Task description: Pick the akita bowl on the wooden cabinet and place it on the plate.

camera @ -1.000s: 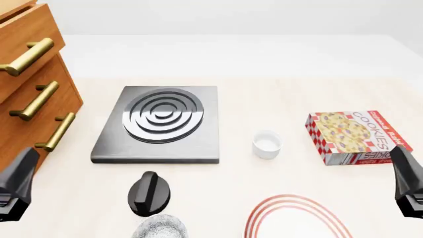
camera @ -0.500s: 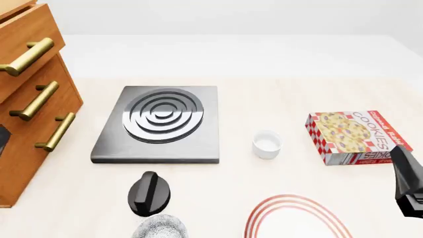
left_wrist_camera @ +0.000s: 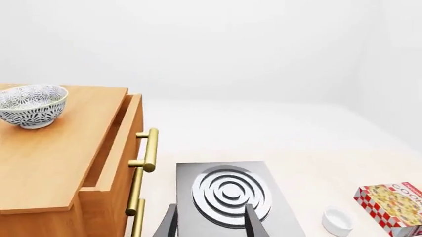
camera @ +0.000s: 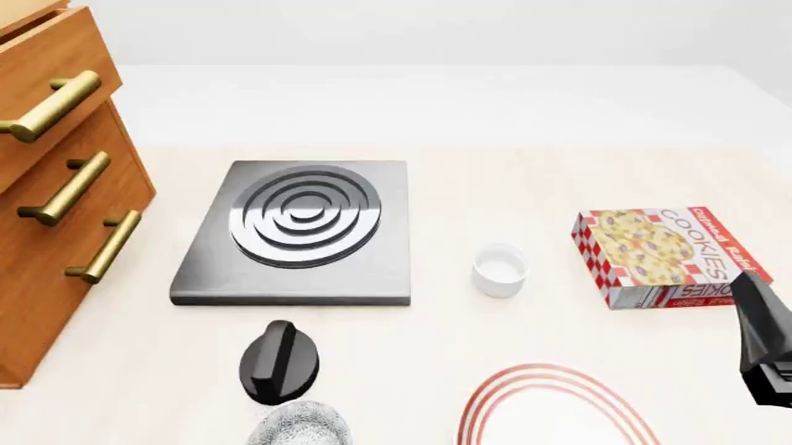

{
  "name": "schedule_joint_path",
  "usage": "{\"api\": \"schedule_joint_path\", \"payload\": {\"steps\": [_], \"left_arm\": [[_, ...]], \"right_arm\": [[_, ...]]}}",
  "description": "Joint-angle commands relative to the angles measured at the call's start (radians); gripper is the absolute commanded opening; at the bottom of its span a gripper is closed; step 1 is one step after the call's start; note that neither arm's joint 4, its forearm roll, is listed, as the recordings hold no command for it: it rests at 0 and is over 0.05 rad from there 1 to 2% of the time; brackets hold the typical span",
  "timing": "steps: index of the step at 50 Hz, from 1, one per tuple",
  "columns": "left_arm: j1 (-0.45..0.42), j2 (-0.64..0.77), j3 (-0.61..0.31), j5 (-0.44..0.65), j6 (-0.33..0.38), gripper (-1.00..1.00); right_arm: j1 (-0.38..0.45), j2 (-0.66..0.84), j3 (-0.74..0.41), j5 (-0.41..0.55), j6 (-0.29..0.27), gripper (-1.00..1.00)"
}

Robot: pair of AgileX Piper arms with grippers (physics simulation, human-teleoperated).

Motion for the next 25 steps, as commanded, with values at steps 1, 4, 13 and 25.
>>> {"api": "schedule_joint_path", "payload": {"steps": [1, 4, 13, 25], "left_arm": [[-0.008, 0.102, -0.143, 0.023, -0.010, 1.00], [-0.005, 0.131, -0.179, 0.032, -0.029, 1.00], [0.040, 0.215, -0.301, 0.075, -0.040, 1.00], [0.176, 0.397, -0.581, 0.160, -0.130, 1.00]], "right_arm": [[0.000, 0.000, 0.000, 0.000, 0.000, 1.00], [0.000, 0.000, 0.000, 0.001, 0.000, 1.00], [0.000, -0.003, -0.001, 0.003, 0.000, 1.00], [-0.001, -0.001, -0.001, 0.001, 0.000, 1.00]]}}
